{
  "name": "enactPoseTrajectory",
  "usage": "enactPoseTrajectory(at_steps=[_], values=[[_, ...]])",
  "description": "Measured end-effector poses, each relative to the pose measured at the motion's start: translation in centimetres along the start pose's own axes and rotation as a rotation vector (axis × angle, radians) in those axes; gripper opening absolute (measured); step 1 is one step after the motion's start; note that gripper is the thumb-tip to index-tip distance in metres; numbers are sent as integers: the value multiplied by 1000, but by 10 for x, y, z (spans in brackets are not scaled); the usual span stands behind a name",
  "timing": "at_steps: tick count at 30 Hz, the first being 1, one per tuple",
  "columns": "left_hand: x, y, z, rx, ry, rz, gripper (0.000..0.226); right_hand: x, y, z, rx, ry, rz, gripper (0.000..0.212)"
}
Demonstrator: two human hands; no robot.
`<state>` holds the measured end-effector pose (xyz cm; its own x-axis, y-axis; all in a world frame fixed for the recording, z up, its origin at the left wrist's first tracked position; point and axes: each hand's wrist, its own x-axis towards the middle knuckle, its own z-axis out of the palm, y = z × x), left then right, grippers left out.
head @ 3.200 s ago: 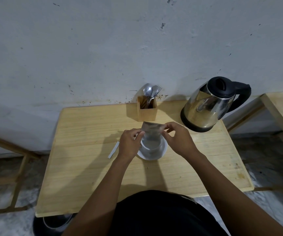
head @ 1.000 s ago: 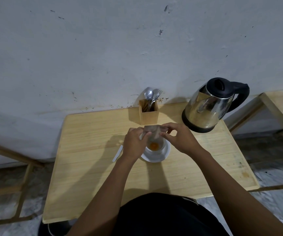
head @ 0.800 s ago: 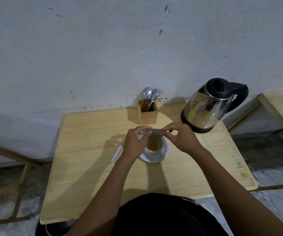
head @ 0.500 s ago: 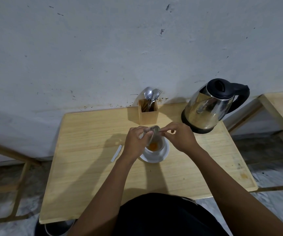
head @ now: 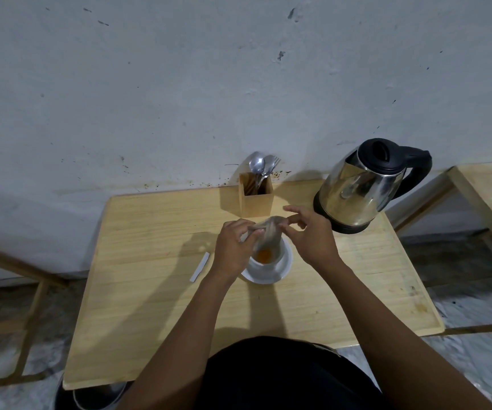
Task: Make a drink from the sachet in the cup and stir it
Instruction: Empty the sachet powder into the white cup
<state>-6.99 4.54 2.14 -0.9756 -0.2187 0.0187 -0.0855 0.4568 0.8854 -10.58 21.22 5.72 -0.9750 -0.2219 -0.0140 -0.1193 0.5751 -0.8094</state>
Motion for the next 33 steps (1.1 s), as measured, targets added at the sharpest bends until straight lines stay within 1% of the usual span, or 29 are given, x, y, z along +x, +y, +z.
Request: enactPoseTrajectory(at_steps=[2, 5, 8, 12, 14, 18, 21, 23, 24, 26, 29, 31, 32, 33], values=[[0, -3, 0, 28, -2, 19, 12, 0, 2, 1, -39, -73, -36, 41], [0, -2, 0, 14, 24, -2, 14, 0, 5, 2, -98, 58, -33, 30], [1, -4, 3, 22, 62, -27, 15, 1, 5, 4, -155, 44, -48, 20], [1, -16, -2, 62, 79, -26, 13, -2, 6, -1, -173, 85, -63, 18], [0, -16, -2, 74, 79, -22, 14, -4, 8, -1, -176, 73, -62, 18], [-1, -11, 2, 96, 56, -21, 17, -5, 12, 2, -171, 11, -2, 13], [0, -10, 3, 106, 57, -12, 17, -4, 13, 0, -204, 123, -1, 11], [0, -10, 4, 129, 67, 2, 17, -5, 11, 1, -228, 71, -25, 9], [0, -10, 4, 137, 74, 3, 18, -5, 11, 1, -256, 78, -47, 9], [1, -10, 4, 128, 78, -7, 18, -4, 10, -1, -282, 152, -50, 12], [1, -9, 4, 143, 74, -7, 19, -2, 10, -2, -283, 77, -36, 12], [2, -8, 4, 144, 72, -10, 19, -2, 13, -2, -284, 112, -31, 15], [1, -8, 4, 144, 72, -13, 19, -2, 14, -1, -270, 70, -9, 14], [1, -8, 3, 147, 69, -21, 19, -2, 15, 0, -253, -7, 17, 12]])
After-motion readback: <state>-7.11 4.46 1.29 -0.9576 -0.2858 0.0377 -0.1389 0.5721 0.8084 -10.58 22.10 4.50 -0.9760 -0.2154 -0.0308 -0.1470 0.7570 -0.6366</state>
